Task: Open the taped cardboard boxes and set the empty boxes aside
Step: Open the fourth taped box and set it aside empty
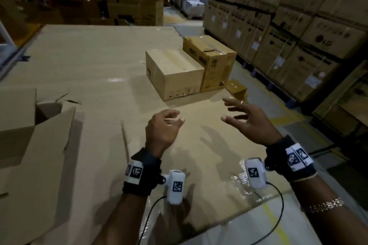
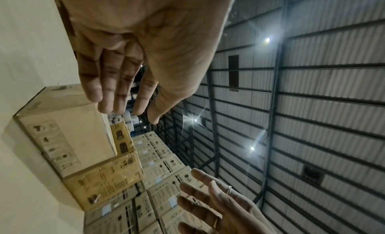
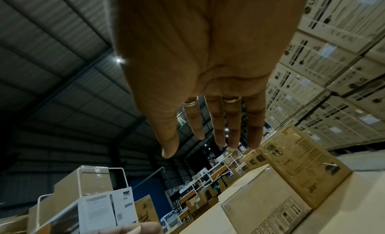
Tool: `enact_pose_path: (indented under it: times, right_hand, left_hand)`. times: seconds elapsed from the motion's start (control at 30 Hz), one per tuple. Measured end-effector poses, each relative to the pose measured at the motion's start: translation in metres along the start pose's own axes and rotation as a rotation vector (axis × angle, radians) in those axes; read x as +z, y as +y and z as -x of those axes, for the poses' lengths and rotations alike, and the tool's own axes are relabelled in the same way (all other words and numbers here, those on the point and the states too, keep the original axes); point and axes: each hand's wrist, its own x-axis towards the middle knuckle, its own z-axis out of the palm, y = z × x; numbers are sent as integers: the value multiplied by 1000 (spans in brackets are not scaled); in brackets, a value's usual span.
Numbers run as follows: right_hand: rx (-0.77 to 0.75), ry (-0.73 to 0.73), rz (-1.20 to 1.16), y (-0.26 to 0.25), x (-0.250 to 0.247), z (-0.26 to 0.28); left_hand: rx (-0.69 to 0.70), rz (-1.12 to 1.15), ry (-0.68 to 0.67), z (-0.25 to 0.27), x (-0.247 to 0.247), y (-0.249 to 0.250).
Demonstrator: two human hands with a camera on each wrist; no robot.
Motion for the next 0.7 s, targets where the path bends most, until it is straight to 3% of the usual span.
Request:
enact_pose_path:
  times: [0.23,0.43,0.7]
  right_hand:
    - [-57,-89,17,39,-8,-100]
    - [-115,-139,-102,89,-4,-177]
    - [-72,-206,-187,158,20,-258]
  left_hand:
    - [8,-141,110,-82,21,15]
    - [39,-493,17,-190,72,-3]
    - [-101,-758,-18,-293,114,-55]
